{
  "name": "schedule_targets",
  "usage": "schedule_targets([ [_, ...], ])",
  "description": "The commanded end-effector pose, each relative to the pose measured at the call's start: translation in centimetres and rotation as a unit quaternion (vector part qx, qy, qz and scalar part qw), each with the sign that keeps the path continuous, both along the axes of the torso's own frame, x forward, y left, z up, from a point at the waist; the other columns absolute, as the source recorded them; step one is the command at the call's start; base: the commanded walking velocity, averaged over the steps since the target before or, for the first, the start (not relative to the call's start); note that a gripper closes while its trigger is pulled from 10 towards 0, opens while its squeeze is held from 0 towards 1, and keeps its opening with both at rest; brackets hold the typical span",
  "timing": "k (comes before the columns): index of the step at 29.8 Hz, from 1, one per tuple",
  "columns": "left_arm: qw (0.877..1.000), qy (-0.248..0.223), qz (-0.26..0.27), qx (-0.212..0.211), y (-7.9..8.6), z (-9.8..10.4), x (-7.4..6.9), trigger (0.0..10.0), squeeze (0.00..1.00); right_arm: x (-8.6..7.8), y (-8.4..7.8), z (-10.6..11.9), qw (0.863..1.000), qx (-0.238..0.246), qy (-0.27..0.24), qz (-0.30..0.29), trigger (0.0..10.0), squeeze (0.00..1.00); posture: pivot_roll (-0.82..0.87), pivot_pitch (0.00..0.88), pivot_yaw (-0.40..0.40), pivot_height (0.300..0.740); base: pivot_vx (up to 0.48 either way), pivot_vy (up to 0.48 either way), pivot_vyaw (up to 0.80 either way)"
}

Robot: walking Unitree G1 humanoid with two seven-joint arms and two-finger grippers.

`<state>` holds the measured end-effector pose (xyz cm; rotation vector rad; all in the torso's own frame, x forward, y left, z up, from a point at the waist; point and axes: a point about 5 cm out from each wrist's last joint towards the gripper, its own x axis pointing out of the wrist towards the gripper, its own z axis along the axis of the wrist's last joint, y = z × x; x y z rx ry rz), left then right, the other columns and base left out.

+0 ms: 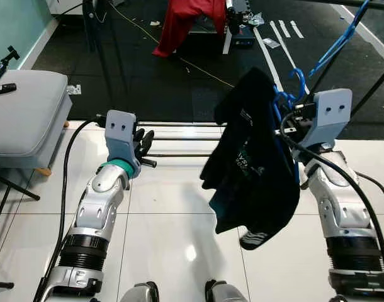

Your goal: Hang hanger

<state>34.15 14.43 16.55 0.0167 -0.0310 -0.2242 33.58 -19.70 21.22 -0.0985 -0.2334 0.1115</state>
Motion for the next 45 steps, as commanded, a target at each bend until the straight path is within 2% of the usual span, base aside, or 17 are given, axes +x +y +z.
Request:
schedule_targets([
  [1, 1.0, -0.002, -0.004, -0.002, -0.3, 0.3, 0.0, 10.0, 0.0, -0.2, -0.4, 1.1, 1.0, 0.013, -0.025, -0.007, 10.0, 0.0, -0.09, 0.093, 0.038, 0.74, 0.244, 0.0, 0.0],
  [17, 0.999, -0.021, -0.013, -0.032, -1.5, 1.1, -0.1, 10.0, 0.0, -0.1, -0.7, 2.0, 0.999, 0.023, -0.045, -0.006, 10.0, 0.0, -0.1, 0.078, 0.035, 0.74, 0.304, 0.0, 0.0],
  [45, 0.999, -0.025, -0.018, -0.037, -1.7, 1.1, -0.1, 10.0, 0.0, 0.1, -1.0, 3.7, 0.998, 0.014, -0.063, 0.012, 10.0, 0.0, -0.11, 0.063, 0.023, 0.74, 0.326, 0.0, 0.0],
])
